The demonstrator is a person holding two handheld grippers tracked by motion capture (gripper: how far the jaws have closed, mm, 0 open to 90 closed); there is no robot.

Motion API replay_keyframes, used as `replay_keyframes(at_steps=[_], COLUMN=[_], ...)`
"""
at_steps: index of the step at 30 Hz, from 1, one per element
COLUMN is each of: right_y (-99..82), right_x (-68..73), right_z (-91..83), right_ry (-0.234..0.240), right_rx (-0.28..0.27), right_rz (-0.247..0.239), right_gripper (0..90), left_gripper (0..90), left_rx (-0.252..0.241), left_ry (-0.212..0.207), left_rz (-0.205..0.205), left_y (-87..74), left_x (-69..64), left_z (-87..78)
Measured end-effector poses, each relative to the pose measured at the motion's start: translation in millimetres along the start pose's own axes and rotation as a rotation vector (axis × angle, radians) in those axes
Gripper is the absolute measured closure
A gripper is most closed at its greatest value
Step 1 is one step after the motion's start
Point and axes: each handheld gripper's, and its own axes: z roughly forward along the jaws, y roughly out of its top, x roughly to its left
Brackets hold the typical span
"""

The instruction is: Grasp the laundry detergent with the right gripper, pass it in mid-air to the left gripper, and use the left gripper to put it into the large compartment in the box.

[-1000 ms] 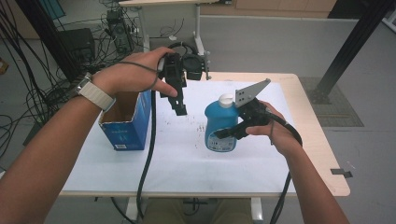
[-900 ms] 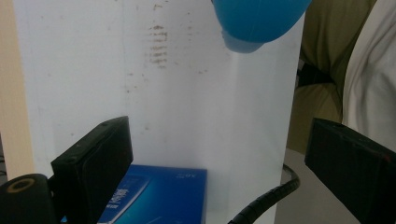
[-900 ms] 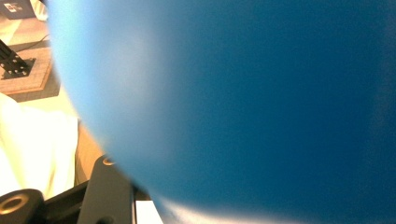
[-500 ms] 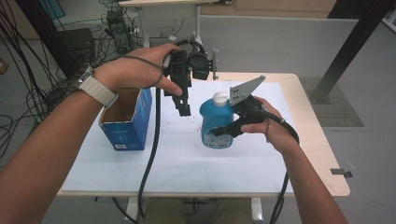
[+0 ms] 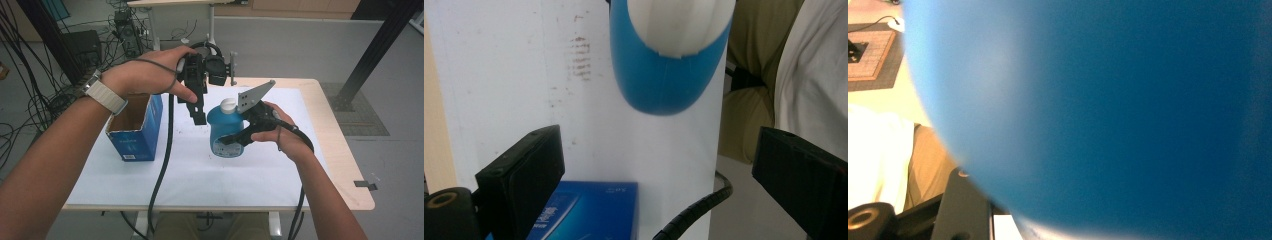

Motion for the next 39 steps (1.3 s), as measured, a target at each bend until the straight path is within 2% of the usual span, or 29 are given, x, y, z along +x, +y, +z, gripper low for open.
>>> replay_keyframes(at_steps=[14,23,39], right_y=[8.6,14.8,19.0], right_x=[-3.0,-2.3,-0.9], right_z=[12.5,25.2,30.4], right_ry=[0.009,0.033,0.043], right_rx=[0.02,0.019,0.01], right_rz=[-0.023,-0.036,-0.038], right_gripper=[43.6,43.7,43.8], left_gripper=[6.0,5.3,5.6], left_rx=[0.0,-0.002,0.009], left_ry=[-0.012,-0.012,-0.008], left_rz=[-0.008,-0.011,-0.016], left_y=[1.6,0.9,5.9], left_x=[3.1,0.9,0.0], left_z=[1.5,4.8,9.5])
